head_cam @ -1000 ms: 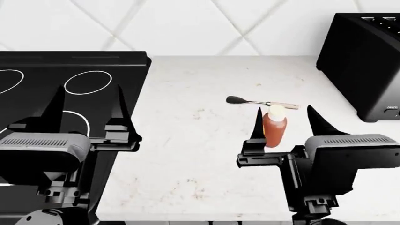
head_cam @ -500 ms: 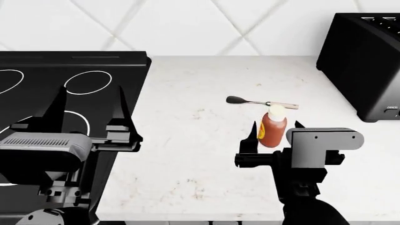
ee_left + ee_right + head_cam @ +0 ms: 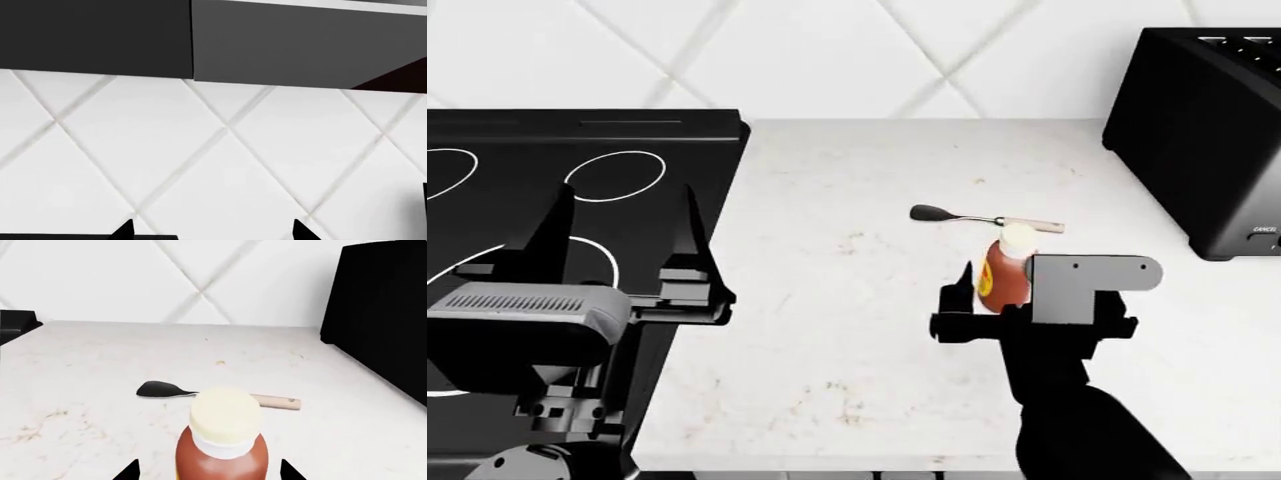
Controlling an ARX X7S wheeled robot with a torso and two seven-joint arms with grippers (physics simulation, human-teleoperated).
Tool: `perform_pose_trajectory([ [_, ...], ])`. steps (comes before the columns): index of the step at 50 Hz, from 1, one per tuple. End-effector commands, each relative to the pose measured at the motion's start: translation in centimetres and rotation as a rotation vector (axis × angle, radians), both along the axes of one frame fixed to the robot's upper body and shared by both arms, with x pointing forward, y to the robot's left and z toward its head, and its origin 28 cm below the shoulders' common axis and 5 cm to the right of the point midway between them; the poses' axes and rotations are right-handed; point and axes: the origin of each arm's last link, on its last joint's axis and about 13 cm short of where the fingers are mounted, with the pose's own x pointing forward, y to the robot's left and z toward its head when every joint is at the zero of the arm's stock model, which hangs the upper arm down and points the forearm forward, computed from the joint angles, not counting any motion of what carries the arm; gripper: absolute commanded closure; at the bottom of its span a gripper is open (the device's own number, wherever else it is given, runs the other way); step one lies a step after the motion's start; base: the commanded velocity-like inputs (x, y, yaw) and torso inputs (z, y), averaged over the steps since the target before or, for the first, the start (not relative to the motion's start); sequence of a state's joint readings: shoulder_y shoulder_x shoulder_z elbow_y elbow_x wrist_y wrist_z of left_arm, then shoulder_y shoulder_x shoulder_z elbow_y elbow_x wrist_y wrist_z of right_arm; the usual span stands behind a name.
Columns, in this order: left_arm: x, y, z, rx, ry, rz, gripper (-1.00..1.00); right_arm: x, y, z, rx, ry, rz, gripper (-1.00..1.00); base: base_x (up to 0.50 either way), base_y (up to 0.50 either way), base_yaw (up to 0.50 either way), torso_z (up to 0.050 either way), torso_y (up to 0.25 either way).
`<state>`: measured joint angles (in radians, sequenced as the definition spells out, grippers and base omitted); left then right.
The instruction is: Pick the honey bottle and bar from the counter and place them in the cabinets closest to them.
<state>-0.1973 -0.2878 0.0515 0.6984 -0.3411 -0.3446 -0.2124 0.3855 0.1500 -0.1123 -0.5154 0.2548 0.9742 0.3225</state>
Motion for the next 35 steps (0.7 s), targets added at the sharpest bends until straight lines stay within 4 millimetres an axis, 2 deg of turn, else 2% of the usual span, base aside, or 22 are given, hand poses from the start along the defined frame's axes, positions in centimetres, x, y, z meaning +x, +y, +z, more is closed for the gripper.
perform_pose_trajectory([
  [1, 0.0, 0.0, 0.0, 0.0, 0.0, -0.001, -1.0, 2.0, 0.0, -0.7, -0.007, 0.07, -0.005, -1.0, 0.0, 0.0, 0.0, 0.0, 0.0],
  [11, 0.1, -0.1, -0.1, 0.002, 0.004, -0.004, -1.0, 2.3, -0.3, -1.2, -0.011, 0.111, -0.047, -1.0, 0.0, 0.0, 0.0, 0.0, 0.0],
  [12, 0.1, 0.0, -0.1, 0.002, 0.005, -0.004, -1.0, 2.3, -0.3, -1.2, -0.005, 0.109, -0.054, 1.0, 0.0, 0.0, 0.0, 0.0, 0.0],
  [25, 0.2, 0.0, -0.2, 0.0, 0.013, 0.001, -1.0, 1.5, -0.4, -0.7, -0.002, 0.077, -0.078, 1.0, 0.0, 0.0, 0.0, 0.0, 0.0],
  [29, 0.9, 0.0, 0.5, -0.038, 0.045, 0.015, -1.0, 0.5, -0.2, 0.7, -0.008, 0.013, -0.05, 1.0, 0.0, 0.0, 0.0, 0.0, 0.0],
  [35, 3.4, -0.5, 3.5, -0.195, 0.142, -0.003, -1.0, -1.7, -0.1, 4.6, -0.01, -0.122, 0.016, 1.0, 0.0, 0.0, 0.0, 0.0, 0.0],
])
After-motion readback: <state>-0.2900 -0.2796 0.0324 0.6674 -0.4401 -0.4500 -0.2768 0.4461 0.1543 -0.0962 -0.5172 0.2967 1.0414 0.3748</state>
